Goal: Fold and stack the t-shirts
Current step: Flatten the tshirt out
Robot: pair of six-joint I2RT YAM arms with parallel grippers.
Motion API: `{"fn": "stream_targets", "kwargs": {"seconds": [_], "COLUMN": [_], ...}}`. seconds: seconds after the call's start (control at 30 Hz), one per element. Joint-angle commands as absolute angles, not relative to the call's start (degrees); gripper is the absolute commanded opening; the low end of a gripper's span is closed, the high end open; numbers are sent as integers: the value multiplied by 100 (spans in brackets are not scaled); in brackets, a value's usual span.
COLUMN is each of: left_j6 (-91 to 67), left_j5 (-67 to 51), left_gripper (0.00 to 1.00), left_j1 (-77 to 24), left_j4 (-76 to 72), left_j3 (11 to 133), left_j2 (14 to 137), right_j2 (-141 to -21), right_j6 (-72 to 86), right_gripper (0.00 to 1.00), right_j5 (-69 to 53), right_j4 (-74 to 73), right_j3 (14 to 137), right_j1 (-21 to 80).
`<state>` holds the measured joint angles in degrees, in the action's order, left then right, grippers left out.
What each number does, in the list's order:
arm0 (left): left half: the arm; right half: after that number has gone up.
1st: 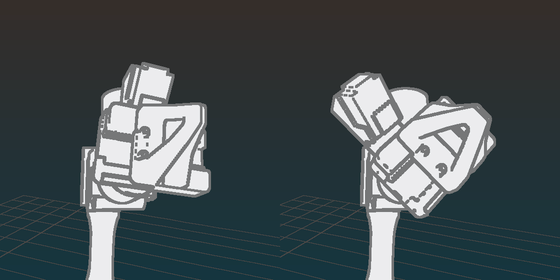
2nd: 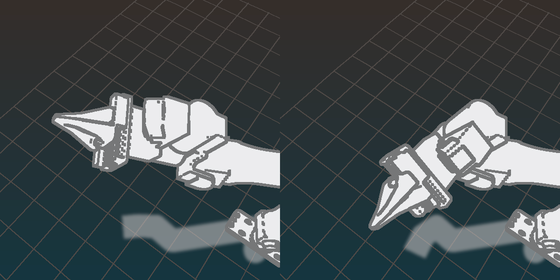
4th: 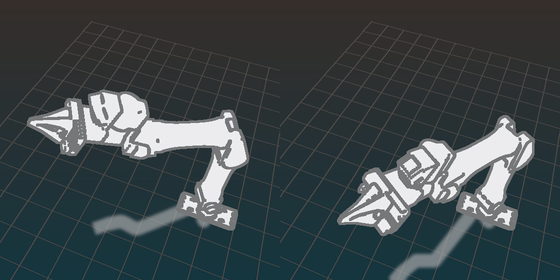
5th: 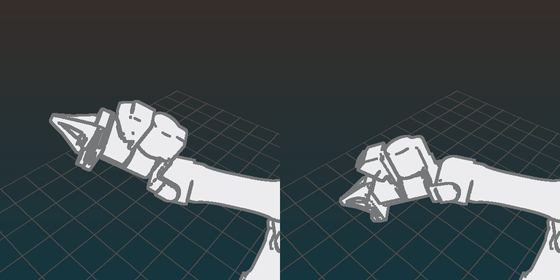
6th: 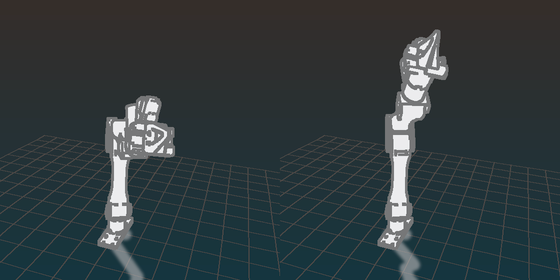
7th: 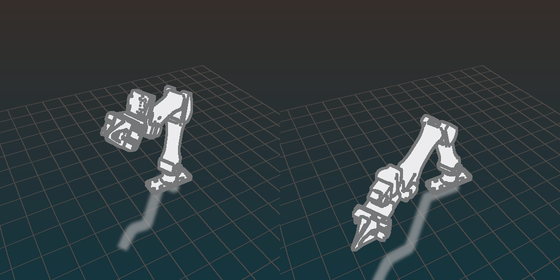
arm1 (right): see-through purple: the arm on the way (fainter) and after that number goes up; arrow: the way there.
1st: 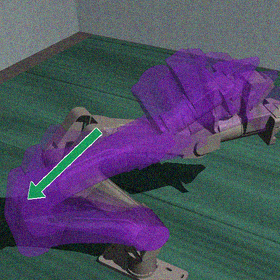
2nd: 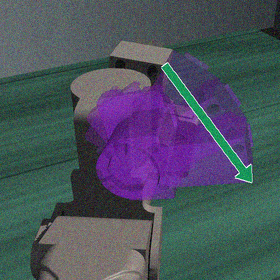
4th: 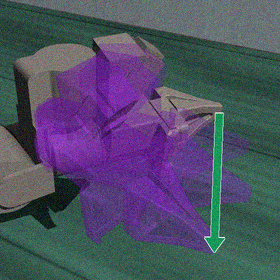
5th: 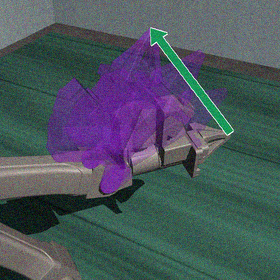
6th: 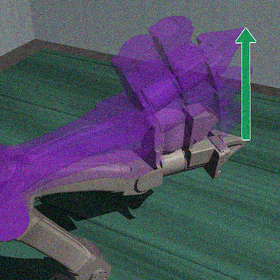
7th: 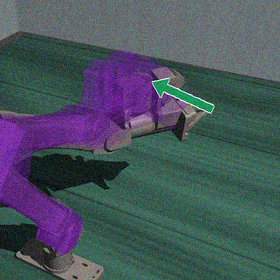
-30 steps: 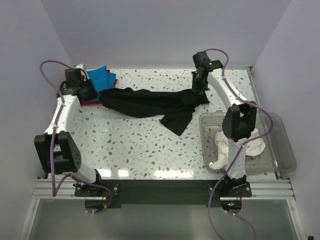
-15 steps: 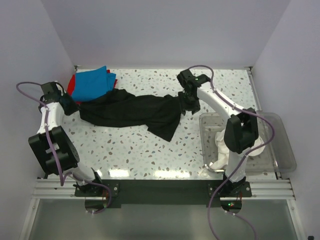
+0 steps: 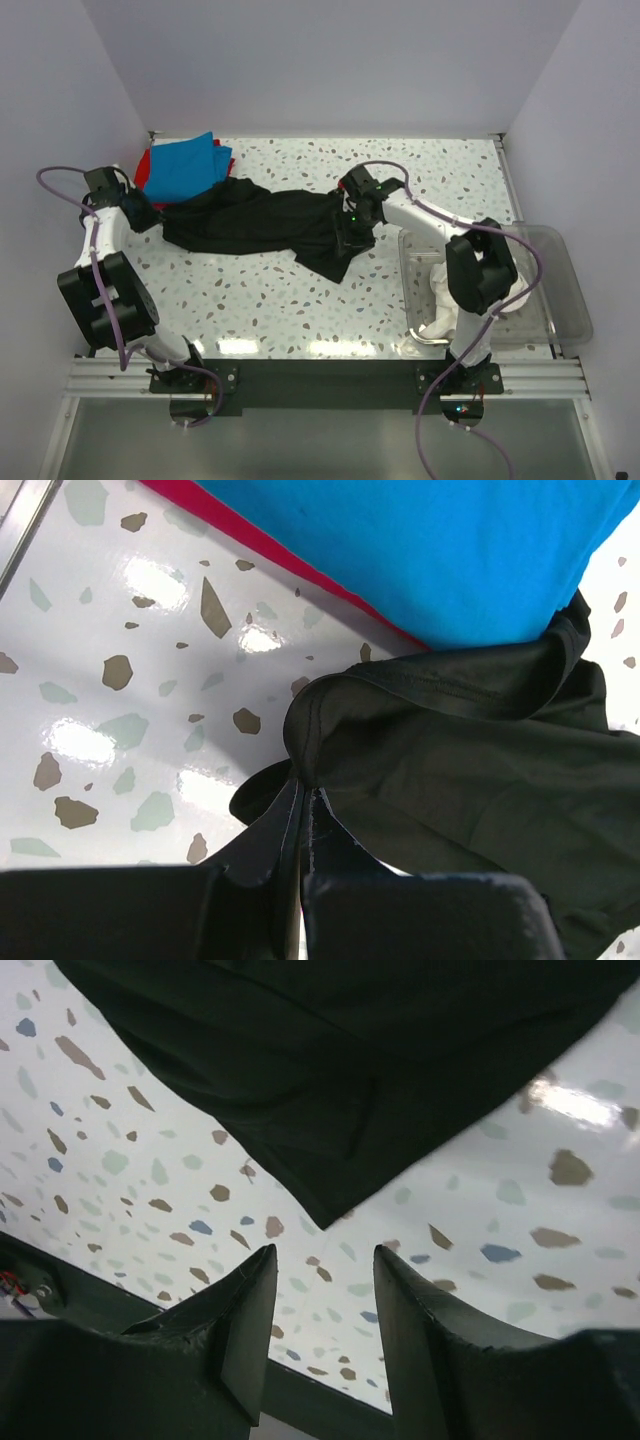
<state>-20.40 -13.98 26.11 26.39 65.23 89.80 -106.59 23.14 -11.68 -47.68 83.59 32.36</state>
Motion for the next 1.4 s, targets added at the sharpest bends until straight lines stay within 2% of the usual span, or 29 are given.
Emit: {"fn": "stream_targets", "kwargs": {"seconds": [0.0,0.3,0.7,1.0,1.13,1.37], "left_j6": [-1960,-1969,-1969,-1960,-1960,-1951], "left_j5": [-1573,-1626,-1696,-1714,-1749,-1775], "left_gripper": [0,0,0,0,0,0], "left_j1": [2619,2610,2610,2610,2610,2610], "left_j4": [2391,2408,2426,2417,2399,2399], "left_j3": [6504,6548,6609,6609,6601,6583], "left_j2": [8965,9009,9026,8991,9000,8982], "right_j2": [-10854,-11505,-11672,-11540,-11347,-10987], "right_j6": [2549,2725,2804,2777,2786,2821], "right_gripper": [47,39,37,22,10,1], "right_j5": [-1662,-1135,-695,-606,-528,-440], "right_j4": [-3939,-3664,-3560,-3761,-3955,-4367], "right_j3": [8271,8314,8112,8138,8218,8358], "right_j1": [3436,3498,3507,3507,3507,3507]}}
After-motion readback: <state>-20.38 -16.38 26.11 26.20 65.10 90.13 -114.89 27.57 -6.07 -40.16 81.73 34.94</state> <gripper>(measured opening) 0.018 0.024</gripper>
